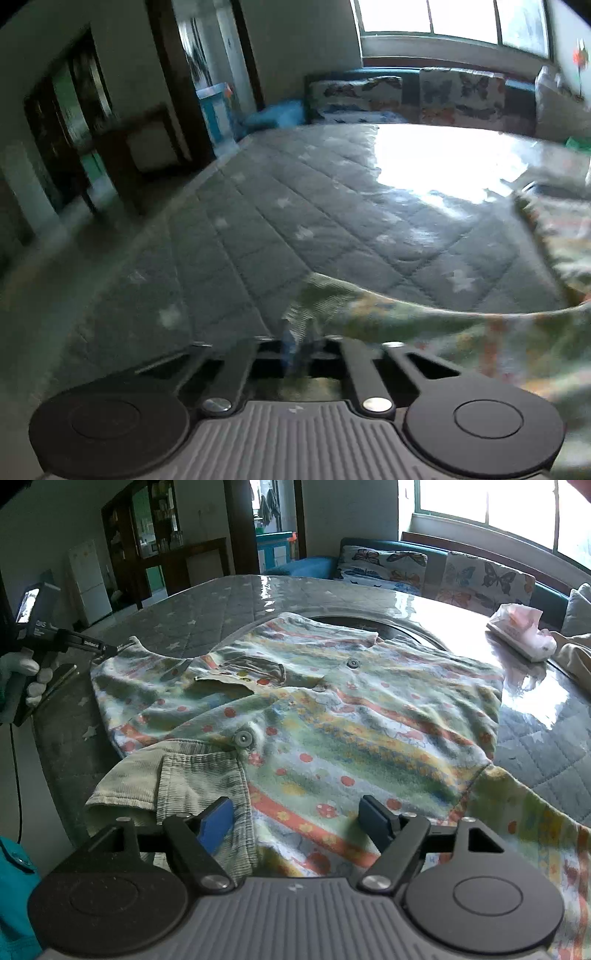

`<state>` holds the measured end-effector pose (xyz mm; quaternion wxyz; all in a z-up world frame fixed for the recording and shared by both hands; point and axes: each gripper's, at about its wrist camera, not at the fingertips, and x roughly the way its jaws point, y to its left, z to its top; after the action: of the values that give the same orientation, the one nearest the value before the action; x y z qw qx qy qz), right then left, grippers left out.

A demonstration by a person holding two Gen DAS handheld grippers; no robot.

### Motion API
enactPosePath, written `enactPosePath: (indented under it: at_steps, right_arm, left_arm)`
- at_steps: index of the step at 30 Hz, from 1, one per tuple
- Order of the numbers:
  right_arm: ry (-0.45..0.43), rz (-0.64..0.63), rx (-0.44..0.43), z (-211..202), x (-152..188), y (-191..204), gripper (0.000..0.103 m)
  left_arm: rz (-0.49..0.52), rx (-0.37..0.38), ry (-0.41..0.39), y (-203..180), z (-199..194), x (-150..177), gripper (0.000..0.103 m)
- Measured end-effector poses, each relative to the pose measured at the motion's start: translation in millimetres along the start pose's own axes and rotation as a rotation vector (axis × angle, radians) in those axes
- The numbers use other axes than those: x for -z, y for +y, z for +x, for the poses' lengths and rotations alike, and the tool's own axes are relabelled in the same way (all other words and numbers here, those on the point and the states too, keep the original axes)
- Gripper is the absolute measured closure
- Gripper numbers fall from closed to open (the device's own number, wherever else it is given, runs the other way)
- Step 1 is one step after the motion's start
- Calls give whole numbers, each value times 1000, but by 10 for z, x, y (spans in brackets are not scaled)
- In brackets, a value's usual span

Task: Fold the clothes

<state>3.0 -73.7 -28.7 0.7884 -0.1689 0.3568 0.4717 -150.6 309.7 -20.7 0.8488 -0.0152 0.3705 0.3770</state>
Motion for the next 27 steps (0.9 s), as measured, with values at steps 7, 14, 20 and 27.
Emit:
enactPosePath:
  at_steps: [7,14,20,27]
  right_arm:
    - [-7,-4,2,-2,1,9,24]
    - [-42,9,12,1,-108,-23,24]
    - [-66,54,28,87,-164,-75,24]
    - [-60,21,49,203,-129,-17,24]
  left_arm:
    - [-20,-127,33,84,162,39,100]
    - [-121,200,9,-170,-283,-176,54]
    - [-30,471,-32,-780,-579,-178,40]
    - [130,545,-50,-1430,-662,-11,56]
